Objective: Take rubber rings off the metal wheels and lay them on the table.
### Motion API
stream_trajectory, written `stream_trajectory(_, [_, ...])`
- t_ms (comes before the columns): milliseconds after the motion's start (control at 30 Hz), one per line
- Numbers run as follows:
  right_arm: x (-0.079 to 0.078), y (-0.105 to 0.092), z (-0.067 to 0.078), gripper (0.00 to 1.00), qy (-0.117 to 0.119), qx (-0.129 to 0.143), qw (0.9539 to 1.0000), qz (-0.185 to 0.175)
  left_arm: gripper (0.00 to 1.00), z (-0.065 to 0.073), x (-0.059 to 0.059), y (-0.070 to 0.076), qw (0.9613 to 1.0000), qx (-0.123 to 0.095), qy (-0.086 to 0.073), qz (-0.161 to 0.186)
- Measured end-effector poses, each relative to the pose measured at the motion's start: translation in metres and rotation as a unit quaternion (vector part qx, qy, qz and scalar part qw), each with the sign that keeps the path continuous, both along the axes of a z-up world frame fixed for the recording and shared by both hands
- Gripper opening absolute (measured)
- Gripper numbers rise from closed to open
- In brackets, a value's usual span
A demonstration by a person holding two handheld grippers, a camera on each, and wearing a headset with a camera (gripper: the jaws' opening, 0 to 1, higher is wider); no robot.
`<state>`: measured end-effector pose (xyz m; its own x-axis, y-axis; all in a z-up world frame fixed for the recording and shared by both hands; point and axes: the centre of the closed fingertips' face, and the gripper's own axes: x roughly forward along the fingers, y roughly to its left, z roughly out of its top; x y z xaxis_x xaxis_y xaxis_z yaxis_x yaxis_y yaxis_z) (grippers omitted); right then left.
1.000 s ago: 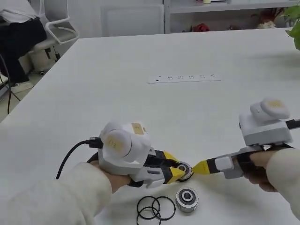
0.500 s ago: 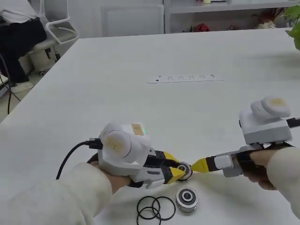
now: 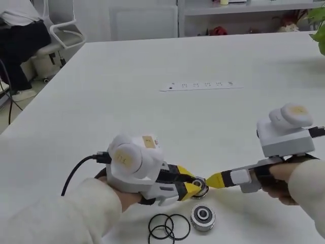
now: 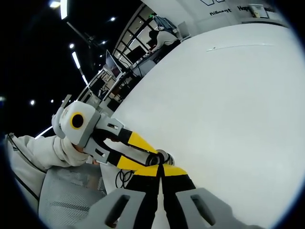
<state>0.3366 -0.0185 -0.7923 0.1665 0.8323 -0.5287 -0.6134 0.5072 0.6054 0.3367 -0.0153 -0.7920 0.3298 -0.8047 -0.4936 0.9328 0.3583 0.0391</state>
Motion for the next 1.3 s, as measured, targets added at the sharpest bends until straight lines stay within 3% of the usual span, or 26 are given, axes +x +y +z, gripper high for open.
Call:
stream_trajectory(533, [-0.002, 0.005, 0.004, 0.0, -0.004, 0.007, 0.9999, 0.007, 0.14, 0.0, 0.0, 0.0, 1.0, 0.0, 0.0, 0.001])
stream_trajectory(733, [-0.003, 0.01, 0.011, 0.0, -0.005, 0.025, 0.9996, 0.012, 0.14, 0.0, 0.0, 0.0, 1.0, 0.001, -0.001, 0.0])
stream_trajectory(1100, [0.0, 0.005, 0.008, 0.0, -0.011, 0.014, 0.9998, 0.008, 0.14, 0.001, 0.0, 0.0, 0.9999, 0.009, 0.007, 0.003])
stream_trajectory(1200, [0.0, 0.006, 0.009, 0.0, -0.014, 0.014, 0.9998, 0.008, 0.14, 0.007, -0.001, 0.001, 0.9999, 0.012, 0.0, -0.007])
stream_trajectory(1300, [0.001, 0.006, 0.01, 0.0, -0.015, 0.016, 0.9997, 0.006, 0.17, 0.019, 0.0, 0.0, 1.0, -0.002, -0.003, -0.008])
